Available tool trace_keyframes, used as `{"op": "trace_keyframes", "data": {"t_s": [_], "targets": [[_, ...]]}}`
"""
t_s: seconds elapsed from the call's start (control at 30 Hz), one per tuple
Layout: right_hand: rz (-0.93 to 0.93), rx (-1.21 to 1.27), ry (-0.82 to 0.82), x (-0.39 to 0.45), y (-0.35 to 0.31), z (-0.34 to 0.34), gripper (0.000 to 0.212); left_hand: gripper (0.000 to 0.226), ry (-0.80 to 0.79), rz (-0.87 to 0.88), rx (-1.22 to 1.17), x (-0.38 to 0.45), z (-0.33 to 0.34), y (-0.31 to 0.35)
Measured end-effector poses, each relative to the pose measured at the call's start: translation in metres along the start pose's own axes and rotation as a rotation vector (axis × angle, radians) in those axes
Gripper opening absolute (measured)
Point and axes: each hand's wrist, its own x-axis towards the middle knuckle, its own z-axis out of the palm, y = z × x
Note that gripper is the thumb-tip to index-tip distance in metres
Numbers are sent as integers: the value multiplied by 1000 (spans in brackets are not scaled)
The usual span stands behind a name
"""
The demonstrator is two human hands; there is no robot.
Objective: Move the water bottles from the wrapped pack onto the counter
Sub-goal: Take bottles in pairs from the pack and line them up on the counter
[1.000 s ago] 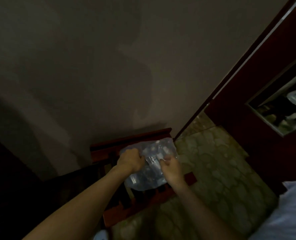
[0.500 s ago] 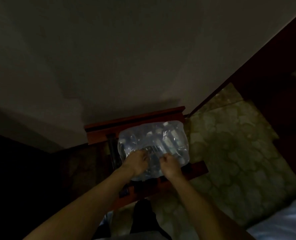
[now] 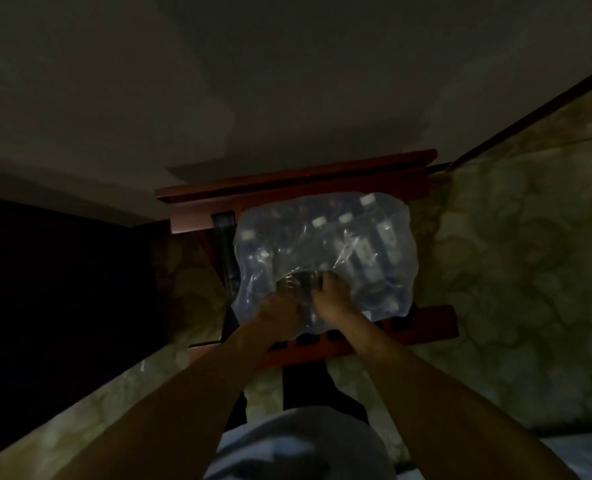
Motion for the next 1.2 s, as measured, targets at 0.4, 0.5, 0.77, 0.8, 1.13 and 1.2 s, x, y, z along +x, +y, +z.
{"op": "trace_keyframes", "data": {"t_s": [0.4, 0.5, 0.77, 0.8, 1.13, 1.2], "targets": [[255, -219, 194, 37, -5, 26, 38, 46, 125, -357, 200, 58, 28, -3], [200, -411, 268, 41, -2, 23, 45, 54, 206, -337, 133, 66, 31, -3], [247, -358, 238, 44, -2, 23, 34, 49, 219, -450, 36, 80, 36, -10], [246, -354, 203, 46, 1, 21, 35, 52, 197, -426, -42, 84, 36, -11], [169, -181, -71, 64, 28, 16, 36, 35, 212, -366, -441, 97, 32, -22], [163, -221, -57, 64, 28, 15, 37, 42, 204, -380, -354, 96, 31, -23]]}}
